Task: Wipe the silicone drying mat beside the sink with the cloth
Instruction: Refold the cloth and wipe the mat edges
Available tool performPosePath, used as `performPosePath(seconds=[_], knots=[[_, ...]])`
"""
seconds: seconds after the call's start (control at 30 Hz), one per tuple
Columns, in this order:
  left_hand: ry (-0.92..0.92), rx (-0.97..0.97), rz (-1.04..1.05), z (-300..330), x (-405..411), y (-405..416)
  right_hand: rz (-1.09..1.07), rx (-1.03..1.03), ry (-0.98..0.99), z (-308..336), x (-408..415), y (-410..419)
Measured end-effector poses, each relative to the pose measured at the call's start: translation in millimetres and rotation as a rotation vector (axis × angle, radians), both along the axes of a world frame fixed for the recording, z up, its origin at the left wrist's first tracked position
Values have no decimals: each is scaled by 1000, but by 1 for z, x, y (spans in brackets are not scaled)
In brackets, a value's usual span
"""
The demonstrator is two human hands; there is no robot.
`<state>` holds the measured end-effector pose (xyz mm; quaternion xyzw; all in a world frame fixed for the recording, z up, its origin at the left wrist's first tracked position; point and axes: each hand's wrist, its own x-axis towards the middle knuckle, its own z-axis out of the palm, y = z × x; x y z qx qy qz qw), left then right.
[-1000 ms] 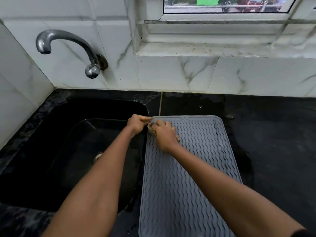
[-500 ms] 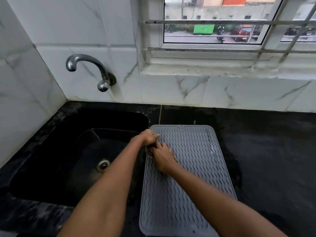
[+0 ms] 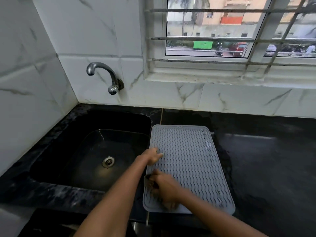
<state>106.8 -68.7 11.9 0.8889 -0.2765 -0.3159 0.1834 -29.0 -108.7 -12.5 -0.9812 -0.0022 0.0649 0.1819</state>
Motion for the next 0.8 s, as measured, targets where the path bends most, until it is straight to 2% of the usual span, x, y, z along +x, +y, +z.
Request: performPosePath(seconds=[0.07,0.2,0.37,0.63,0.7,0.8], knots=[[-18,-1,-6,0,-7,6,-88,-21,-49,0,7,-5],[-30,2,32,2,-21,23,-169,-118,-5,-3,11,4],[-5,16,24,-4,-32,38,-94,-1,-6,-5,-9,14],[-21,57,-21,-8,-53,39,-23,-13,3,-11,-56,34],[-32,58,-53,-6,-58,40,-46,33,61,-3,-58,35],[10,29,-72,-3,-59,47,-84,228,286,20,-57,22]])
